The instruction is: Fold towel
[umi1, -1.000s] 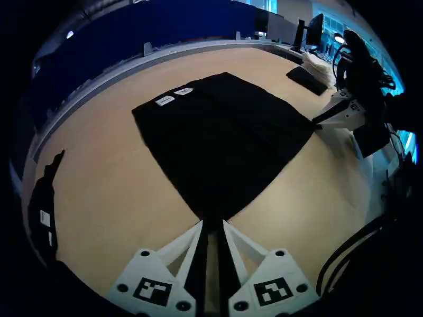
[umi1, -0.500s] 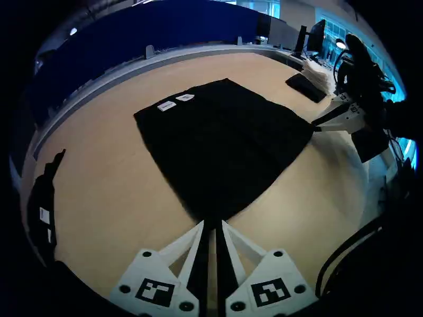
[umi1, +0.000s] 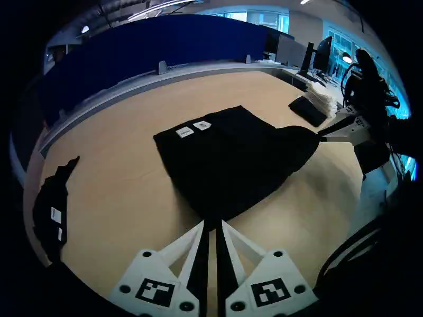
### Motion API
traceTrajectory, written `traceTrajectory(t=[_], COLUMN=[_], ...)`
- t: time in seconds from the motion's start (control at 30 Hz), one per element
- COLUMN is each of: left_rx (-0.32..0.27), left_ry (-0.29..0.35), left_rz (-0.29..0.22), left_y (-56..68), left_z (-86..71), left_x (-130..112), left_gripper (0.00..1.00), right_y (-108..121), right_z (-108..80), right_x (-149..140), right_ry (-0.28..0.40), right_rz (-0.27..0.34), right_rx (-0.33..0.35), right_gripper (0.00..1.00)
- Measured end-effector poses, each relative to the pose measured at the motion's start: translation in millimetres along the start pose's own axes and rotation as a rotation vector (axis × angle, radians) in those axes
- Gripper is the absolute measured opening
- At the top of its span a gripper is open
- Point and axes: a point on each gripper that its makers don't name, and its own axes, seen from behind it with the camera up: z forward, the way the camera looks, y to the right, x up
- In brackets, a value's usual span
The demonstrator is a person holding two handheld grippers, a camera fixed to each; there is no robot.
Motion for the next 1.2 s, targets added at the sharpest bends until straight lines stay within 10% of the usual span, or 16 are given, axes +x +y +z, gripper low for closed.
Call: traceTrajectory(t=[0.57, 1.2], left_rx=[0.011, 0.037], left_ry=[0.032, 0.055], left_rz=[-0.056, -0.074], left_y=[11.6, -5.0], left_z=[-54.8, -37.7], left_x=[19, 43], left_gripper=[0.08, 0.08], right_y=[-16, -6], right_z=[-51.4, -37.2], right_x=[28, 35], right_ry=[0.015, -0.022], right_rz=[-0.004, 0.006], right_rx=[0.03, 0.044], right_gripper=[0.12, 0.12])
